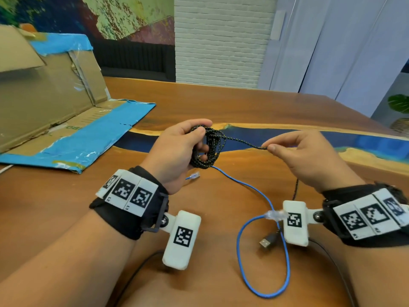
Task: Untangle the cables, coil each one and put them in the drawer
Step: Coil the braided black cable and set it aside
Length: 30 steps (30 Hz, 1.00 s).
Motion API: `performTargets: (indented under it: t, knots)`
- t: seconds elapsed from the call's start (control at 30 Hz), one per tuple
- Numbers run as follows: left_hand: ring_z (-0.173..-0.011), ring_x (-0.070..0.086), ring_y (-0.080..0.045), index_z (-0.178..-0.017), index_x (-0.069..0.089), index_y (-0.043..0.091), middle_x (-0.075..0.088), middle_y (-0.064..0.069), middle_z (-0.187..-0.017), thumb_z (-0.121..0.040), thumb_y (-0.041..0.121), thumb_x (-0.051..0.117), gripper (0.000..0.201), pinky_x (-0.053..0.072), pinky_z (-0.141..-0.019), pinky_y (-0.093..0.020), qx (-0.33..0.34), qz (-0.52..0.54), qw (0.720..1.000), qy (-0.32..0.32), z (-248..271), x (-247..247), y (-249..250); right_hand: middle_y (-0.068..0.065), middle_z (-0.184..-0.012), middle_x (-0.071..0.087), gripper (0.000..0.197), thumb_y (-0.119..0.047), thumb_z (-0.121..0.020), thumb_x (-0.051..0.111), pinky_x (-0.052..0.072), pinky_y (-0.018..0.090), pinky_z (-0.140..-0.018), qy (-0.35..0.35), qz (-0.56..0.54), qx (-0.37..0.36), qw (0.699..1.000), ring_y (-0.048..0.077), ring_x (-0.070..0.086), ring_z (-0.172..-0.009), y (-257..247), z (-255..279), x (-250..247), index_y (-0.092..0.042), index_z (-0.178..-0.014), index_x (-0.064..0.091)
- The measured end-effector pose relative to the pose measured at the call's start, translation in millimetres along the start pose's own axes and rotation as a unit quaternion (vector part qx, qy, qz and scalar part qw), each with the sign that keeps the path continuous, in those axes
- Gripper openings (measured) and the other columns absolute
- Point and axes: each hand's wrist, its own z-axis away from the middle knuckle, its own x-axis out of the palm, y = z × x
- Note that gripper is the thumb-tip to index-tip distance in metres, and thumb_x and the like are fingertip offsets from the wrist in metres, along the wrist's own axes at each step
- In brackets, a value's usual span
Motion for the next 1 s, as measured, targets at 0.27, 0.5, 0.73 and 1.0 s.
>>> performTargets:
  t: [0.27, 0.5, 0.73, 1.0]
  knots:
    - [-0.068, 0.052, -0.011, -0.118, 0.070, 0.014, 0.052, 0.010, -0.062, -0.106, 0.010, 0.047, 0.026, 0.047, -0.059, -0.024, 0.010, -0.023, 1.000, -0.005, 5.4, 13.8, -10.6, -0.005, -0.099, 0.069, 0.017, -0.019, -0.090, 0.076, 0.045, 0.018, -0.081, -0.035, -0.137, -0.093, 0.986, 0.002, 0.062, -0.090, -18.0, 8.6, 13.0, -0.028, -0.103, 0.081]
    - [-0.061, 0.044, -0.015, -0.123, 0.066, 0.005, 0.038, -0.003, -0.065, -0.106, 0.009, 0.044, 0.028, 0.041, -0.061, -0.029, -0.012, 0.070, 0.995, -0.069, 10.7, 15.6, -5.4, 0.004, -0.084, 0.061, 0.015, -0.020, -0.086, 0.080, 0.046, 0.032, -0.072, -0.018, -0.083, -0.105, 0.991, 0.020, 0.058, -0.079, -16.0, 5.6, 21.9, -0.034, -0.091, 0.082]
    - [-0.058, 0.037, -0.015, -0.115, 0.067, 0.005, 0.035, -0.003, -0.064, -0.105, 0.007, 0.041, 0.028, 0.039, -0.056, -0.026, -0.025, 0.101, 0.983, -0.152, 22.8, 27.5, -7.2, 0.006, -0.091, 0.079, 0.018, -0.002, -0.096, 0.067, 0.059, 0.040, -0.085, -0.079, -0.197, -0.108, 0.971, 0.018, 0.075, -0.087, -17.4, 6.9, 35.5, -0.011, -0.103, 0.081]
    - [-0.060, 0.038, -0.013, -0.121, 0.064, 0.007, 0.035, -0.003, -0.067, -0.106, 0.006, 0.041, 0.027, 0.036, -0.060, -0.027, 0.029, 0.070, 0.991, -0.106, 20.7, 24.4, -3.2, 0.019, -0.113, 0.072, 0.031, -0.010, -0.091, 0.052, 0.050, 0.050, -0.105, -0.232, -0.478, 0.008, 0.847, 0.027, 0.066, -0.110, -19.2, 16.0, 48.1, 0.001, -0.106, 0.076]
